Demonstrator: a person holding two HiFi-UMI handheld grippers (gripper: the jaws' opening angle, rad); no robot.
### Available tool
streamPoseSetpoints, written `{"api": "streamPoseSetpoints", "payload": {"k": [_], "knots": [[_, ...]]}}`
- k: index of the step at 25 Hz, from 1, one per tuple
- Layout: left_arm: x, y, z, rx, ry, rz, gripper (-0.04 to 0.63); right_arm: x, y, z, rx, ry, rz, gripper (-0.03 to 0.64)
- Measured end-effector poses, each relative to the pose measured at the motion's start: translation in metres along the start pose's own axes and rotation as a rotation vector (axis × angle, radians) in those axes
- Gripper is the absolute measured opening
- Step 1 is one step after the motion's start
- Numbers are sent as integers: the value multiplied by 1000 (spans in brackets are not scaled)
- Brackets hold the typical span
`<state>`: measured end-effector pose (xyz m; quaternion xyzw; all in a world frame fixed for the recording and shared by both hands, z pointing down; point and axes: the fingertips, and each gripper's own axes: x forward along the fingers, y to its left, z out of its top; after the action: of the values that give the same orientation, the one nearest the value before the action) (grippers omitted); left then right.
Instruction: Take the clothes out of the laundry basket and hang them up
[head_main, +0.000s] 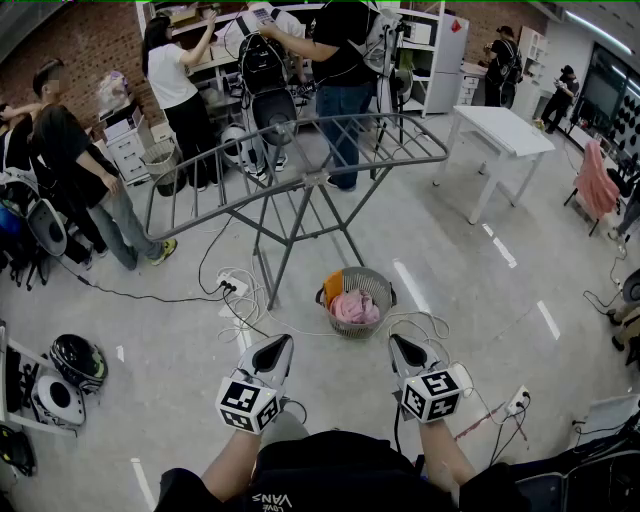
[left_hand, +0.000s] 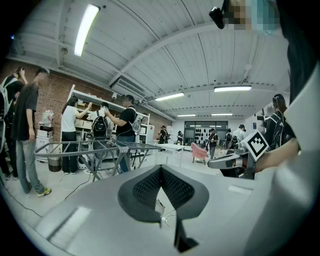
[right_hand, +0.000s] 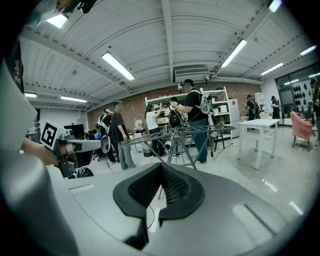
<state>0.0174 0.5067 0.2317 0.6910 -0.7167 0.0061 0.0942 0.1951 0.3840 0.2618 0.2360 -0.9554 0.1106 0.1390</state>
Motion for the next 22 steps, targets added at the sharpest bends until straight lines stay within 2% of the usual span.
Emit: {"api": "streamPoseSetpoints", "payload": {"k": [4,10,11,12,13,14,18,22], "knots": [[-2,-1,0,-2,-2,6,2,-1,2,0,9,-8,9,3],[4,-7,6,-39,-44,-34,21,1,12,19,23,-122,72,6],[8,-8,7,-45,-43,-43,64,3,13,20,16,-121,77,65],[13,-9,7,-49,-37,-49,138,5,13,20,12,-117,79,136],[17,-10,7,-47,-28,-54,176,7,13,19,14,-115,79,182],[22,-11,6,-41,-18,-59,185,8,12,18,19,-115,77,207],[44,-8,1,-26,21,-78,220,20,-3,15,31,-97,39,253],[71,-2,-14,-62,78,-125,238,37,-22,9,58,-69,-3,286]]}}
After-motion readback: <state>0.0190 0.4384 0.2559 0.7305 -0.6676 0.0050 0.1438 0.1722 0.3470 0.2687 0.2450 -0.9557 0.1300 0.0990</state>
